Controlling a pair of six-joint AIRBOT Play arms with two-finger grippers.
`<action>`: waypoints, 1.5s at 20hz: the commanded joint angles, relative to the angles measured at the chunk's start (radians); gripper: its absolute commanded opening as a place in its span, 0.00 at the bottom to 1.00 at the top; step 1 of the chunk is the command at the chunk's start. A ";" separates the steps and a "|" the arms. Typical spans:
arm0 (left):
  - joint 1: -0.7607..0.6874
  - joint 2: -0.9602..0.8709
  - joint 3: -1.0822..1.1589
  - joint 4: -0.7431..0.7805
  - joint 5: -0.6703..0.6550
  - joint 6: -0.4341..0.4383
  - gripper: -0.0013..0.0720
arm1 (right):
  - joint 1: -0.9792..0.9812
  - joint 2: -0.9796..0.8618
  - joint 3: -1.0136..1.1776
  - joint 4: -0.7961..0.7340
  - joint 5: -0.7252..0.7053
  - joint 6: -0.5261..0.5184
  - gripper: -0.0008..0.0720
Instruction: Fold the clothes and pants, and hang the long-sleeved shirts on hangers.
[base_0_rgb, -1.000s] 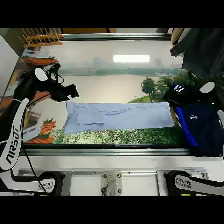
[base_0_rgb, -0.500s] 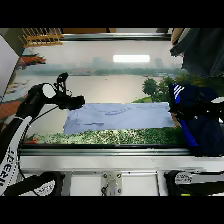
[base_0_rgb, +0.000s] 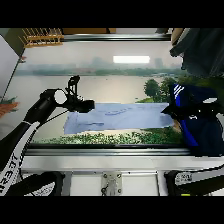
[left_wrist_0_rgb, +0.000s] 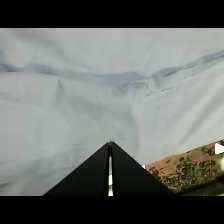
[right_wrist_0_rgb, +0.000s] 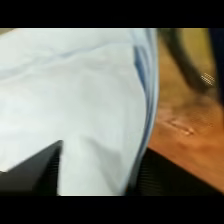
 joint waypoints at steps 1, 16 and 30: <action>-0.027 -0.008 0.000 -0.027 0.037 -0.025 0.03 | 0.039 -0.014 0.003 -0.005 0.014 -0.008 0.12; -0.315 -0.589 0.531 -0.154 0.045 0.038 0.03 | 0.269 0.304 0.477 -0.266 0.387 0.342 0.02; -0.314 -0.752 0.755 -0.146 -0.140 0.039 0.03 | 0.565 0.310 0.687 -0.417 0.459 0.489 0.02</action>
